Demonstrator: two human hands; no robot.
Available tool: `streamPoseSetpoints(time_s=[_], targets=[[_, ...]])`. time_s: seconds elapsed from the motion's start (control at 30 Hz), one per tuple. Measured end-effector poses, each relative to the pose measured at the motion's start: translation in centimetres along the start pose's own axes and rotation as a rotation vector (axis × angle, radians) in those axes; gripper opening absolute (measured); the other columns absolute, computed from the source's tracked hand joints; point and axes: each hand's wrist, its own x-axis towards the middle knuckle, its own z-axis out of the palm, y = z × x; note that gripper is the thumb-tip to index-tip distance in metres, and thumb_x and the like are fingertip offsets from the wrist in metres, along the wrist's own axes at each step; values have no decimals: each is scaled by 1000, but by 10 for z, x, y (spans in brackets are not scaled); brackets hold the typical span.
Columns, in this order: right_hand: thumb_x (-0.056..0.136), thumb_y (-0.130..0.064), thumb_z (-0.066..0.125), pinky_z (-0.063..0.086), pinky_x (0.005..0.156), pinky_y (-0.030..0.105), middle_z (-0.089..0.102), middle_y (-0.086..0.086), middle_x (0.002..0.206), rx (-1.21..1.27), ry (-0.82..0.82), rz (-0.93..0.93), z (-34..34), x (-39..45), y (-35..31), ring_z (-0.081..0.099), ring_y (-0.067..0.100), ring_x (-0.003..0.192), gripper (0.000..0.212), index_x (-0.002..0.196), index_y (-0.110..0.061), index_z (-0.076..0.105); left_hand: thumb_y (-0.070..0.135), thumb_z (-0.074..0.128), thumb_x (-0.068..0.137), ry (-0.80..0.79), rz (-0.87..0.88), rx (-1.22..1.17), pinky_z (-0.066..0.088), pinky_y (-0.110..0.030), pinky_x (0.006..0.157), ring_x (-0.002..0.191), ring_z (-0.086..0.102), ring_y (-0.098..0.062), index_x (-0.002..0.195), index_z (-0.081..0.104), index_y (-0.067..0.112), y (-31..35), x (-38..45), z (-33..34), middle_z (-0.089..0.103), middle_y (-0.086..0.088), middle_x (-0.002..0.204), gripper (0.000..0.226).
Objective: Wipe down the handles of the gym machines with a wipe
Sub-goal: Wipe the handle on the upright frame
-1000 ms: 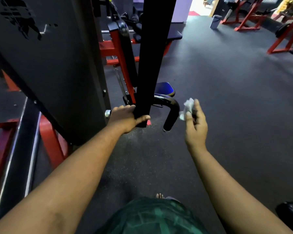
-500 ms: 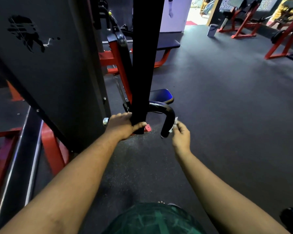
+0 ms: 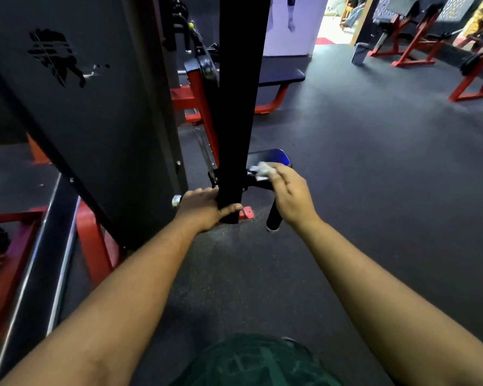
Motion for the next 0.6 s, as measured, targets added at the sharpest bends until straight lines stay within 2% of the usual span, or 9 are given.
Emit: streamPoseSetpoints(time_s=[0.07, 0.1, 0.13, 0.2, 0.27, 0.37, 0.5, 0.57, 0.6], targets=[[104, -30, 48, 54, 88, 40, 71, 2, 112, -280, -82, -200, 11, 10, -10, 65, 22, 105, 33, 119, -12, 70, 88, 30, 86, -3, 7, 34, 41, -41, 94, 117, 57, -28, 138, 51, 25, -2, 3, 3, 63, -5, 129, 84], [102, -30, 49, 55, 84, 43, 71, 4, 111, -368, -63, -258, 10, 12, -8, 66, 25, 104, 33, 119, -11, 70, 89, 28, 85, -5, 8, 39, 42, -41, 95, 117, 57, -28, 138, 51, 24, -3, 4, 4, 63, -5, 129, 87], [100, -27, 51, 56, 84, 44, 72, 5, 114, -414, -24, -311, 8, 10, -2, 67, 27, 105, 32, 120, -11, 70, 90, 25, 82, -10, 6, 38, 42, -41, 96, 117, 57, -27, 139, 50, 23, -3, 3, 3, 62, -5, 129, 91], [98, -15, 56, 56, 93, 39, 71, 3, 127, -428, 74, -408, 0, -5, 18, 67, 24, 115, 31, 125, -11, 70, 93, 19, 78, -4, 3, 29, 43, -41, 97, 118, 57, -27, 141, 50, 23, -2, 1, 2, 62, -4, 130, 99], [98, -7, 60, 54, 100, 36, 66, -1, 136, -331, 180, -357, -7, -26, 39, 64, 16, 123, 33, 129, -12, 69, 92, 23, 80, 3, 2, 16, 42, -42, 99, 120, 56, -28, 143, 49, 24, -1, 0, 2, 61, -4, 132, 97], [100, -10, 62, 54, 99, 40, 67, -7, 134, -176, 276, -173, -8, -38, 47, 64, 8, 121, 31, 130, -14, 68, 95, 18, 77, -10, -7, 1, 42, -41, 98, 120, 56, -27, 144, 49, 28, -1, 1, 2, 61, -2, 134, 100], [97, -9, 60, 48, 107, 40, 66, 7, 134, -395, 92, -386, 13, -12, 15, 61, 24, 127, 32, 128, -10, 68, 94, 18, 81, -4, 11, 46, 43, -42, 95, 117, 58, -27, 141, 51, 29, -2, 3, 4, 63, -2, 131, 94], [93, -6, 61, 50, 104, 45, 68, 11, 129, -468, 52, -442, 20, -2, 6, 63, 30, 121, 32, 123, -7, 69, 91, 21, 82, -8, 2, 38, 44, -42, 98, 119, 57, -28, 140, 51, 28, -1, 3, 2, 62, -2, 132, 91], [92, -5, 62, 50, 102, 46, 68, 10, 130, -459, 54, -447, 18, 0, 7, 64, 29, 120, 32, 124, -7, 69, 93, 18, 78, -17, -1, 30, 43, -42, 99, 120, 57, -28, 140, 52, 28, 0, 1, 0, 62, -3, 132, 96]])
